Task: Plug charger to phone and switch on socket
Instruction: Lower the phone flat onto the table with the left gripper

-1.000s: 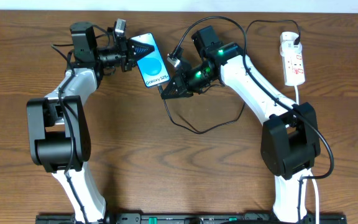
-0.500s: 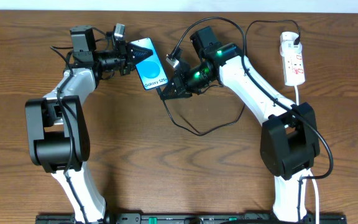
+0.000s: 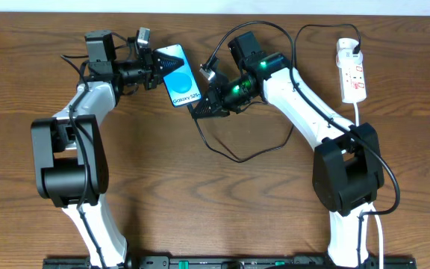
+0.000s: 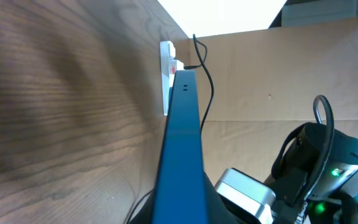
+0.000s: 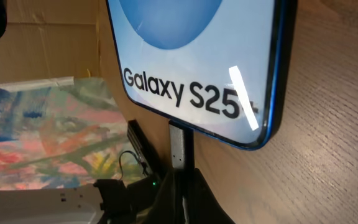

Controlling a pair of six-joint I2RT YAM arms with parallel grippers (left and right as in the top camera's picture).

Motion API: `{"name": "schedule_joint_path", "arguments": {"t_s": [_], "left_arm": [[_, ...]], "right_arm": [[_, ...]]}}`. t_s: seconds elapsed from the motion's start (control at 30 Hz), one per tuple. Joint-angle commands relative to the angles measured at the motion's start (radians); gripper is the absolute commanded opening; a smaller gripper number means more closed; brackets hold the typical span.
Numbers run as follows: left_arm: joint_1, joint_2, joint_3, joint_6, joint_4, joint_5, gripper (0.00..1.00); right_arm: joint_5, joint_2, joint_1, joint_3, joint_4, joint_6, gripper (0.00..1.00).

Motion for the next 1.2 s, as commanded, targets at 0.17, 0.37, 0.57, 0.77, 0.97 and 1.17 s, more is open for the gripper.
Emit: {"name": "schedule_joint_path", "arguments": {"t_s": [0.17,0.37,0.57,0.77,0.97,1.17], "left_arm": [[-0.057,-0.022,0.002,0.024,-0.089,0.126,0.07],[-0.057,-0.022,0.002,0.024,-0.097,0.125,0.07],[-0.056,-0.022,0.002,0.025,-0.096,0.113,0.07],[-0.04,-0.022,0.002,0.025,-0.097,0.069,0.08],[-0.039,-0.022,0.002,0.036,-0.098,0.068,0.07],[-0.089,-0.001,0.002,0.055,-0.105,0.069,0.07]], "right_arm": [[0.037,-0.003,-0.008,0.024,0.088,0.031,0.01],[0.041,-0.003,-0.008,0.024,0.088,0.034,0.01],[0.041,-0.003,-0.008,0.024,0.087,0.033,0.01],[-0.027,-0.009,-0.026,0.025,0.087,0.011,0.1],[-0.045,-0.079,-0.105,0.026,0.071,-0.025,0.29],[0.019,-0.179,-0.217,0.026,0.003,-0.066,0.35]]}}
